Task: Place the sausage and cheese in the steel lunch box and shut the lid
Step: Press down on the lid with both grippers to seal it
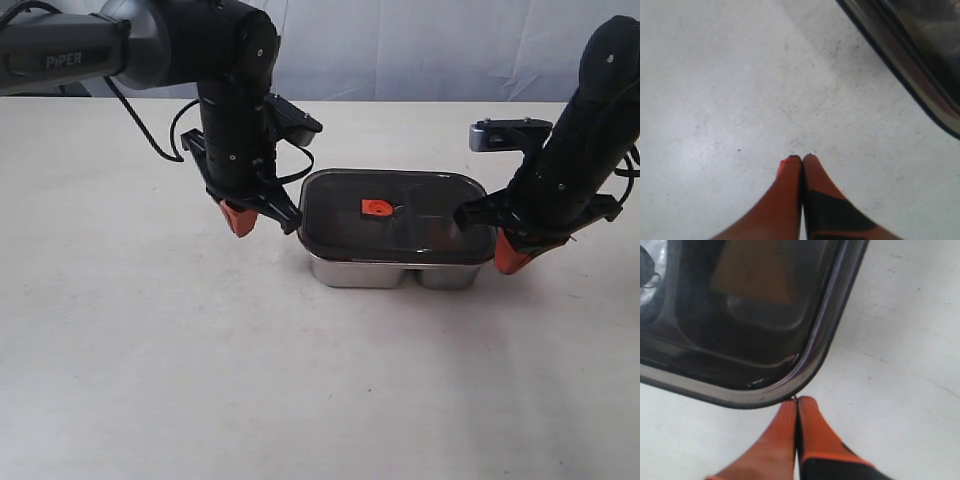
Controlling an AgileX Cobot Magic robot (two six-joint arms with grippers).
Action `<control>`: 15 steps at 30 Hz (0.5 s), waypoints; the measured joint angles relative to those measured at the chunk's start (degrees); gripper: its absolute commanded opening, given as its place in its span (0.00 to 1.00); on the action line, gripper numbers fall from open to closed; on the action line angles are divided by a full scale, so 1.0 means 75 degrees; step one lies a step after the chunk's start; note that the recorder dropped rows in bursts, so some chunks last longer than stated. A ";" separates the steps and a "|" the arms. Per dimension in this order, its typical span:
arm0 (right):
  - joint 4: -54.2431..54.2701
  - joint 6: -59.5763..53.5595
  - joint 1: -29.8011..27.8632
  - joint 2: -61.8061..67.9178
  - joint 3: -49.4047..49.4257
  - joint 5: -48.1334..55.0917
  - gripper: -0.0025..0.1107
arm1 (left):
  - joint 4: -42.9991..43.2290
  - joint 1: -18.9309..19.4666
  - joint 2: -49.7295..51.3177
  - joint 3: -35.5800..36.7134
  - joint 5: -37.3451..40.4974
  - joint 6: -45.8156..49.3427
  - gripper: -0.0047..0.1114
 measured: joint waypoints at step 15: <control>-0.0088 -0.0014 -0.0014 0.0000 -0.0122 -0.0209 0.01 | 0.0000 0.0011 -0.0011 -0.0015 -0.0029 0.0000 0.04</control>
